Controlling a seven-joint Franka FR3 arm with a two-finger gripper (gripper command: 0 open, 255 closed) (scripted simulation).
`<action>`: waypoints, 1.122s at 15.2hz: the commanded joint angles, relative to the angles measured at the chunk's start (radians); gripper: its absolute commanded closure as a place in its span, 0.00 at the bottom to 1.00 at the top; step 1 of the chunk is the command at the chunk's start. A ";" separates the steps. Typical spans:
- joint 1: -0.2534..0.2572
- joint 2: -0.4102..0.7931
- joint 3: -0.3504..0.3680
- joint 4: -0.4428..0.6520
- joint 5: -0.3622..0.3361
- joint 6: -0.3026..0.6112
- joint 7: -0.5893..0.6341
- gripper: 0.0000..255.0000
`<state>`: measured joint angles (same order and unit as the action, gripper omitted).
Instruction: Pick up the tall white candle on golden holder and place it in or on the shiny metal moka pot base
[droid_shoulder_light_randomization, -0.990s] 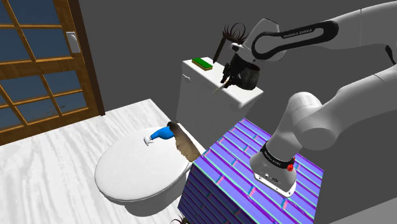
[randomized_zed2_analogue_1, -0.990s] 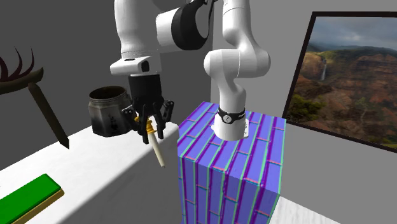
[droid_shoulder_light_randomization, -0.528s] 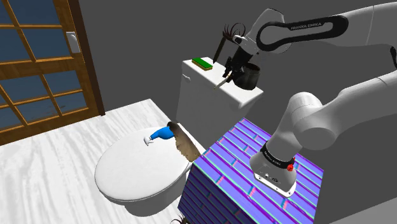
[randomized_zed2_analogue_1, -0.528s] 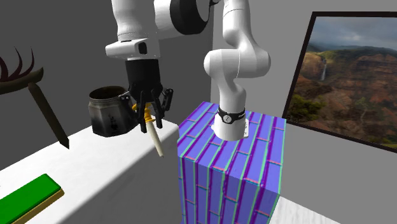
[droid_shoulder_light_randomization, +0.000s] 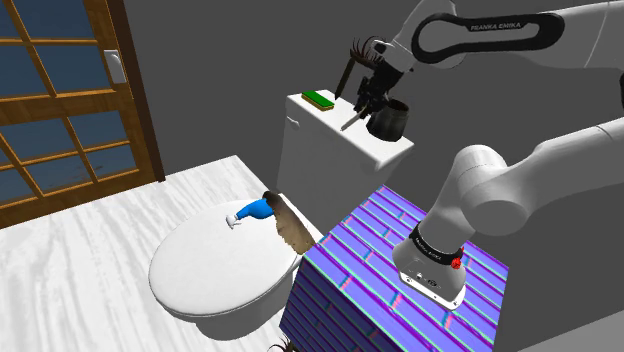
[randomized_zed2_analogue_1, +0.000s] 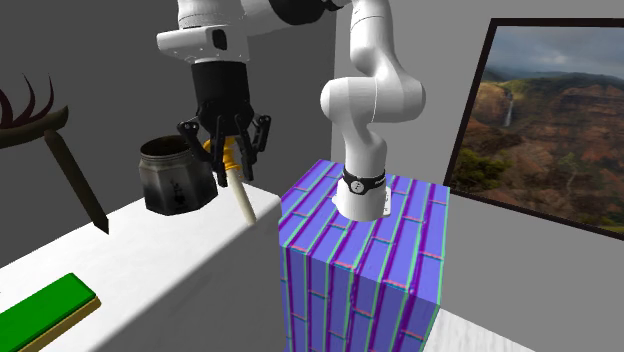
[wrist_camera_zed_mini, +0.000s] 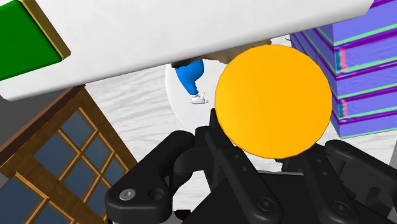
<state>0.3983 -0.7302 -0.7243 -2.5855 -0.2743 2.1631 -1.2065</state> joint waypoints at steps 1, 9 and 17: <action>0.001 -0.007 0.011 0.026 0.006 -0.032 0.002 1.00; 0.005 -0.028 0.055 0.114 0.028 -0.142 0.017 1.00; 0.016 -0.032 0.091 0.213 0.051 -0.246 0.029 1.00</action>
<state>0.4141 -0.7586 -0.6401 -2.3846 -0.2261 1.9343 -1.1803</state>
